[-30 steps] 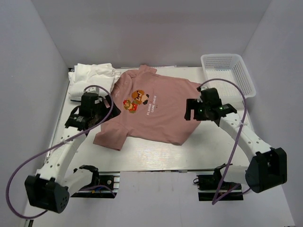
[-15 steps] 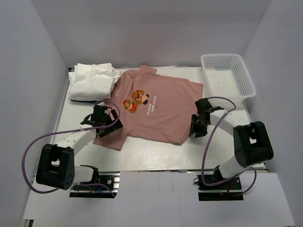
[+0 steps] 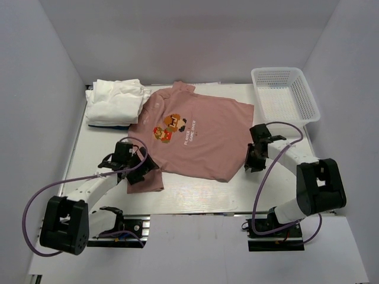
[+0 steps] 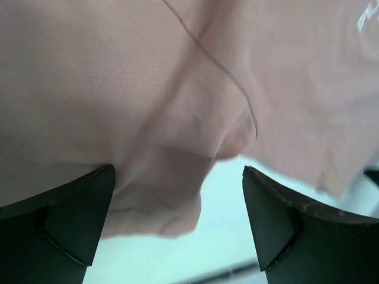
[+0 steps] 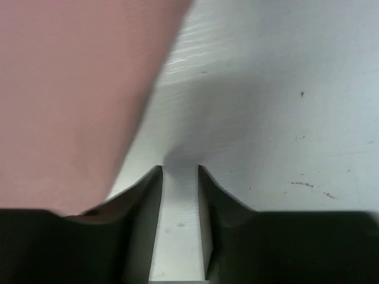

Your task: Fold and stack the t-shirts

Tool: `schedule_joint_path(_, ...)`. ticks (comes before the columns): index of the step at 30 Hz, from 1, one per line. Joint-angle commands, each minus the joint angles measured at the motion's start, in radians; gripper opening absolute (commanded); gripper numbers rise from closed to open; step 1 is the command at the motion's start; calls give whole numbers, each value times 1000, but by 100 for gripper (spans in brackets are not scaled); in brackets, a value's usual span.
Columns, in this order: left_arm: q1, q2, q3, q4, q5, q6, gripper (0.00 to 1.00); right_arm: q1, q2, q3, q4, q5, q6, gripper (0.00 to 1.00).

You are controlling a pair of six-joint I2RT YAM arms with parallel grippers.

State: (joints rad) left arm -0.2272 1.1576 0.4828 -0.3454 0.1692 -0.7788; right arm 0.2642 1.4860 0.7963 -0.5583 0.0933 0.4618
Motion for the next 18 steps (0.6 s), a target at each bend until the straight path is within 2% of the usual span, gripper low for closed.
schedule_joint_path(1, -32, -31, -73, -324, 154, -39, 100, -8, -79, 4, 20, -69, -31, 39)
schedule_joint_path(2, -41, -62, -60, -355, 154, -39, 100, -5, -98, 7, 35, -82, -49, 47)
schedule_joint_path(3, -41, -132, -32, -378, 182, -39, 100, -3, -104, 20, 69, -169, -45, 50)
schedule_joint_path(5, -41, -185, 12, -470, 193, -39, 100, -5, -90, 29, 81, -185, -38, 56)
schedule_joint_path(8, -50, -213, 132, -590, 158, -10, 100, -3, -33, 56, 72, -194, -23, 59)
schedule_joint_path(12, -50, -200, 286, -629, 158, 50, 100, -3, 31, 72, 17, -132, 0, 63)
schedule_joint_path(13, -50, -191, 304, -629, 148, 59, 100, -6, 37, 66, 0, -65, 3, 64)
schedule_joint_path(16, -50, -170, 355, -587, 40, 81, 100, -6, 45, 35, 26, -46, 0, 64)
schedule_joint_path(17, -38, -156, 388, -549, -8, 90, 100, -5, 56, 32, 37, -55, -5, 59)
schedule_joint_path(18, -38, -139, 411, -537, -23, 90, 100, -5, 60, 26, 50, -67, 9, 40)
